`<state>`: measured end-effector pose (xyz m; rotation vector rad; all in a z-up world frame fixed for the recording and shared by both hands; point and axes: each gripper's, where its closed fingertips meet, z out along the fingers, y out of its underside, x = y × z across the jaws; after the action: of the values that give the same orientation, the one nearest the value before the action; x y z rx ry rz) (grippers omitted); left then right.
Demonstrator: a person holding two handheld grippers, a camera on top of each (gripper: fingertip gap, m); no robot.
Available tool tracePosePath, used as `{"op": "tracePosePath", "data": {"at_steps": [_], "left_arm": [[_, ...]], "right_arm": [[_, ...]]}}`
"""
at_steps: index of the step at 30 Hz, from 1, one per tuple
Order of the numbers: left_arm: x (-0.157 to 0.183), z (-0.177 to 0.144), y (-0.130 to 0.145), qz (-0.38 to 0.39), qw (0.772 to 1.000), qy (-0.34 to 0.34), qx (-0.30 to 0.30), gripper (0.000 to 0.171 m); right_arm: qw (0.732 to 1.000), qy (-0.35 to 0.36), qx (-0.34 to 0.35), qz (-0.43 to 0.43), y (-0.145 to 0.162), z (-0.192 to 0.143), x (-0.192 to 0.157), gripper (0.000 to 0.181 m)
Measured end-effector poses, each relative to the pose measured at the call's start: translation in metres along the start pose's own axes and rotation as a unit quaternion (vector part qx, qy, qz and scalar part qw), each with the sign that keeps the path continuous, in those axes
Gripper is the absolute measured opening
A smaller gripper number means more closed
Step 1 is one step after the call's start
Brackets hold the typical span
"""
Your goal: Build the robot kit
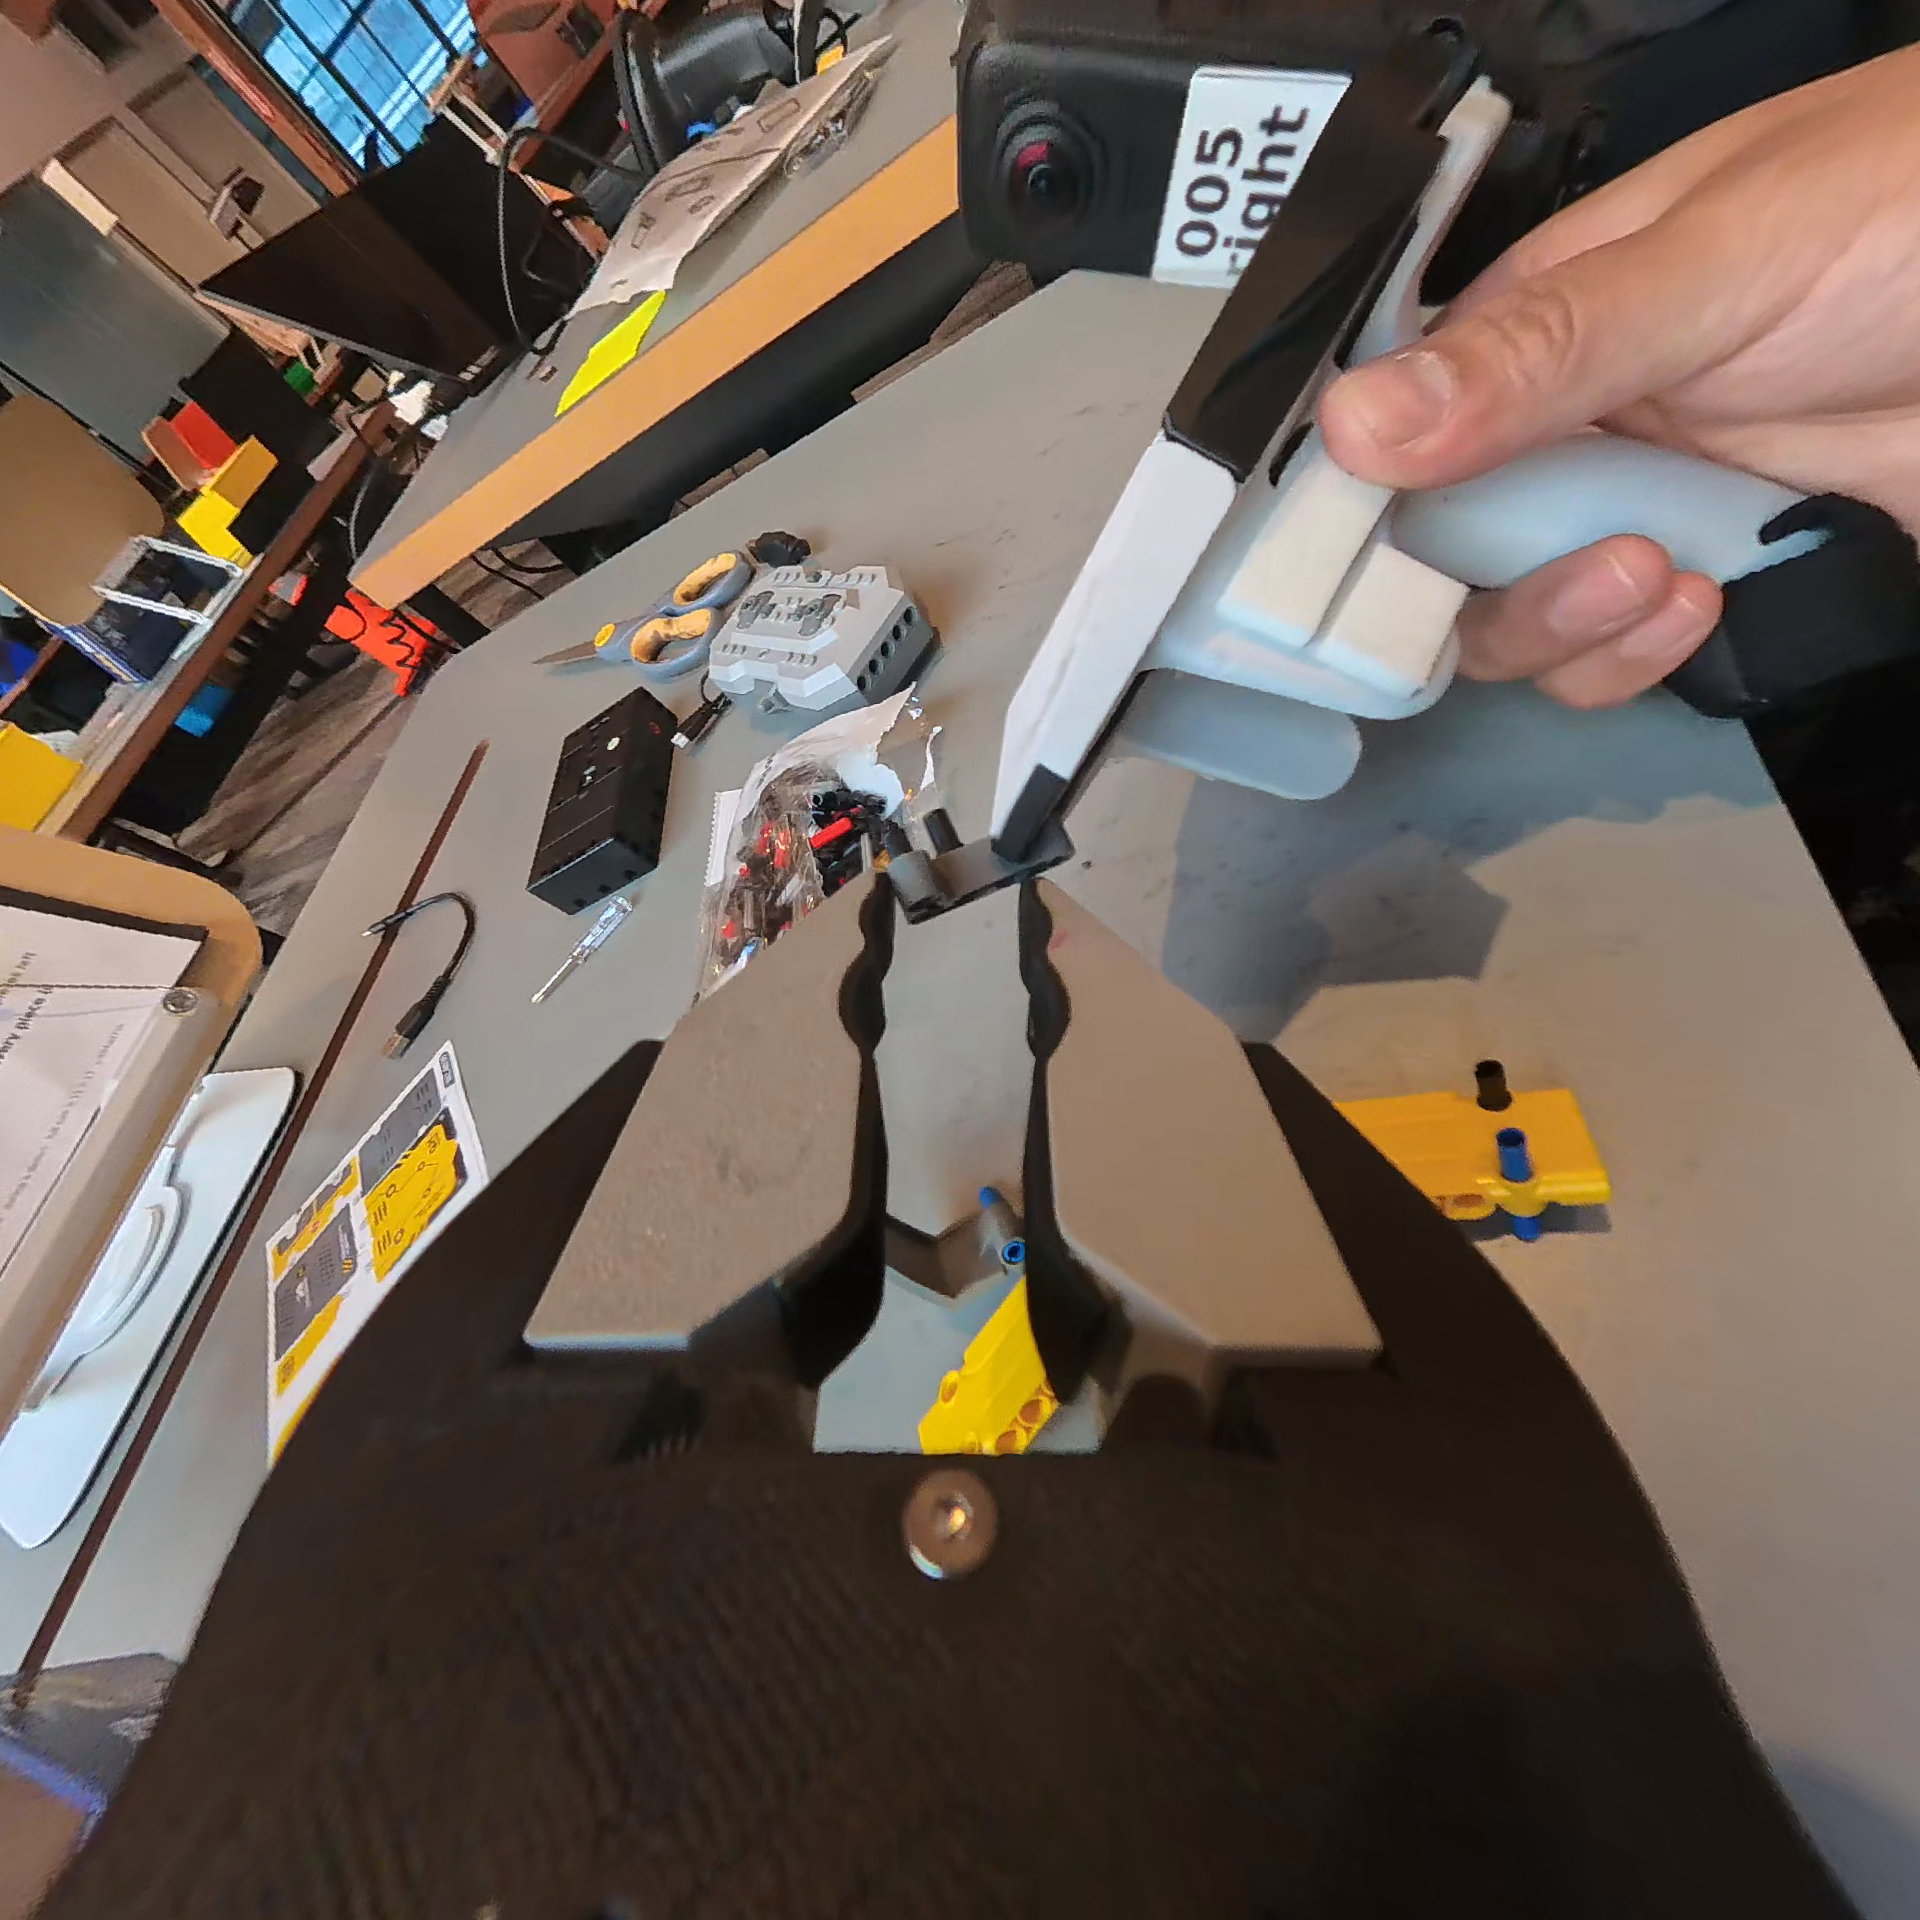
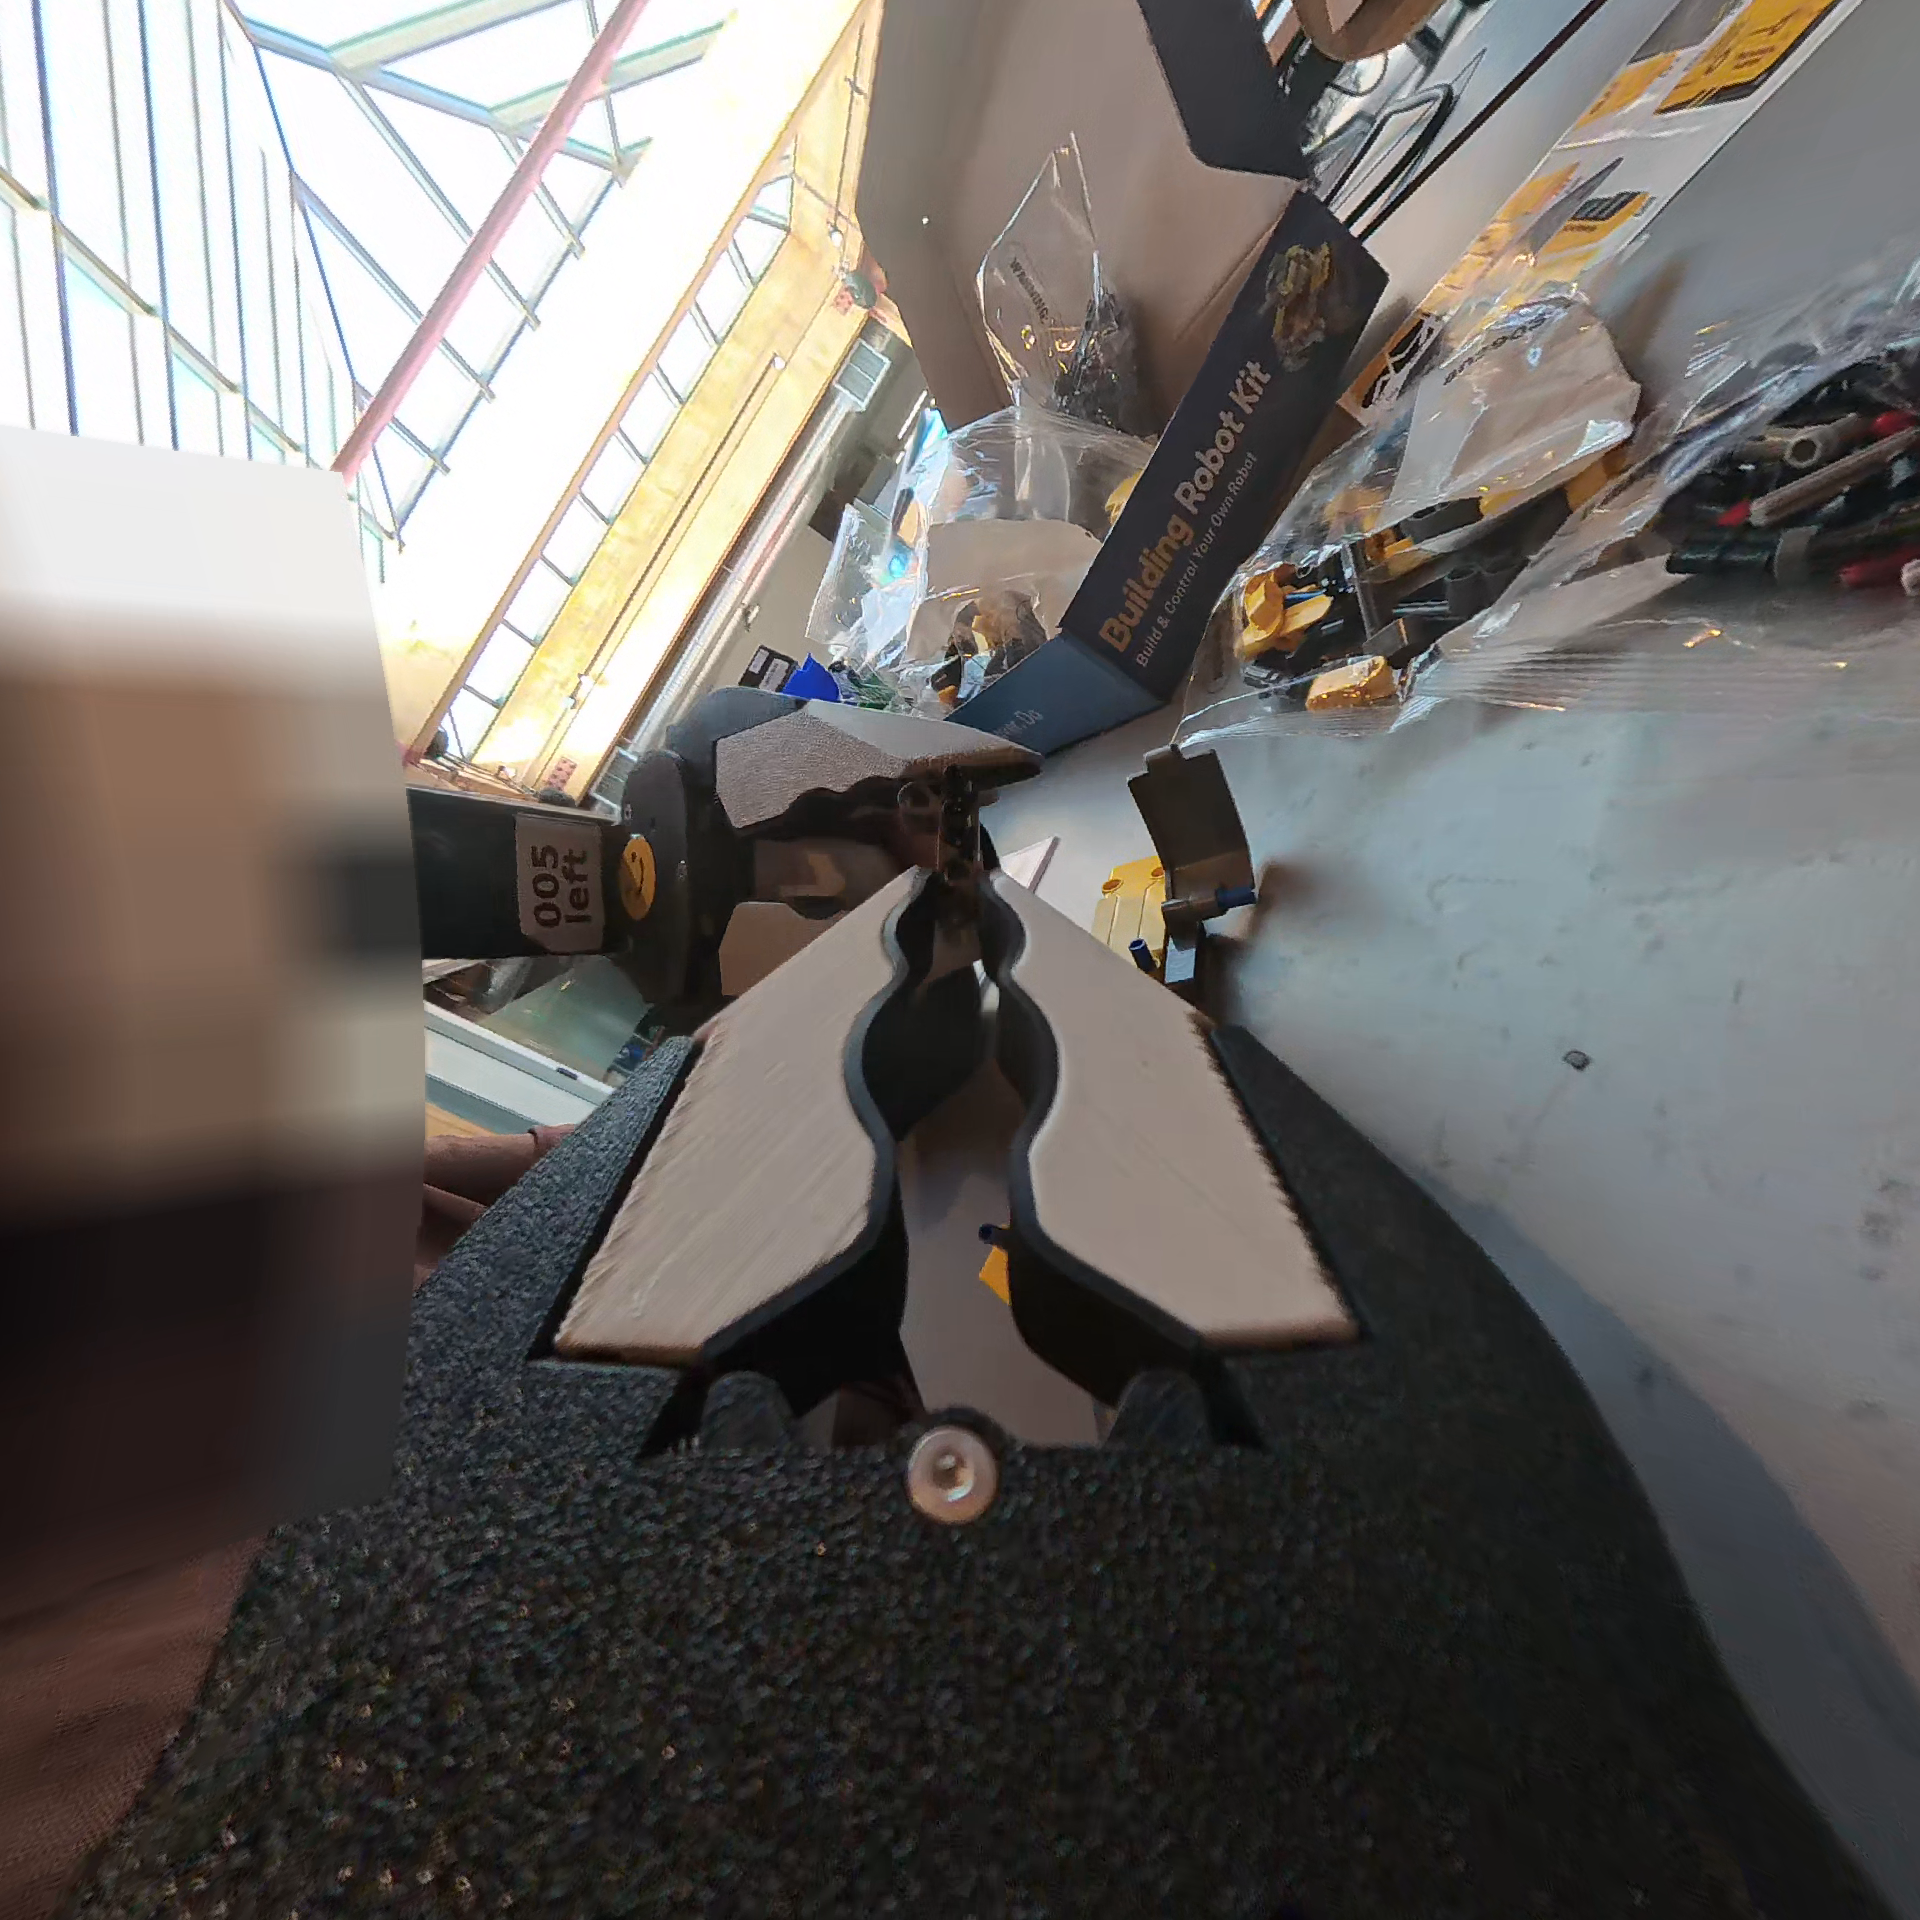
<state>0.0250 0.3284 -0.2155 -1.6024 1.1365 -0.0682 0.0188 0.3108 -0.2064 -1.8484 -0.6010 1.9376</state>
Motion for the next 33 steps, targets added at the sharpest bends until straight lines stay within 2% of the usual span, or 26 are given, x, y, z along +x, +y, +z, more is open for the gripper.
{"op": "tracePosePath", "data": {"at_steps": [8,11,17,24,26,30,33], "left_arm": [[0.003,0.005,0.001,0.013,1.000,-0.009,-0.005,0.030],[0.000,0.002,0.002,0.021,1.000,-0.016,-0.004,0.022],[-0.001,0.004,0.006,0.024,0.999,-0.017,-0.013,0.018],[-0.002,0.002,0.008,0.028,0.999,-0.012,-0.015,0.014],[-0.004,0.000,0.008,0.029,0.999,-0.010,-0.015,0.008],[-0.014,-0.005,0.009,-0.006,1.000,-0.011,-0.005,0.004],[-0.014,-0.004,0.011,-0.036,0.999,0.007,-0.001,0.007]], "right_arm": [[1.000,-0.009,0.006,0.022,0.001,0.000,0.000,0.007],[1.000,-0.005,0.001,0.008,0.001,0.000,-0.001,0.008],[0.999,0.028,-0.012,-0.036,0.002,0.001,0.003,0.007],[0.998,0.033,-0.015,-0.047,0.001,0.001,0.004,0.007],[0.998,0.037,-0.012,-0.053,-0.001,-0.001,0.004,0.007],[0.997,0.049,-0.001,-0.056,-0.006,-0.008,0.009,0.007],[0.998,0.047,0.003,-0.047,-0.007,-0.009,0.011,0.007]]}}
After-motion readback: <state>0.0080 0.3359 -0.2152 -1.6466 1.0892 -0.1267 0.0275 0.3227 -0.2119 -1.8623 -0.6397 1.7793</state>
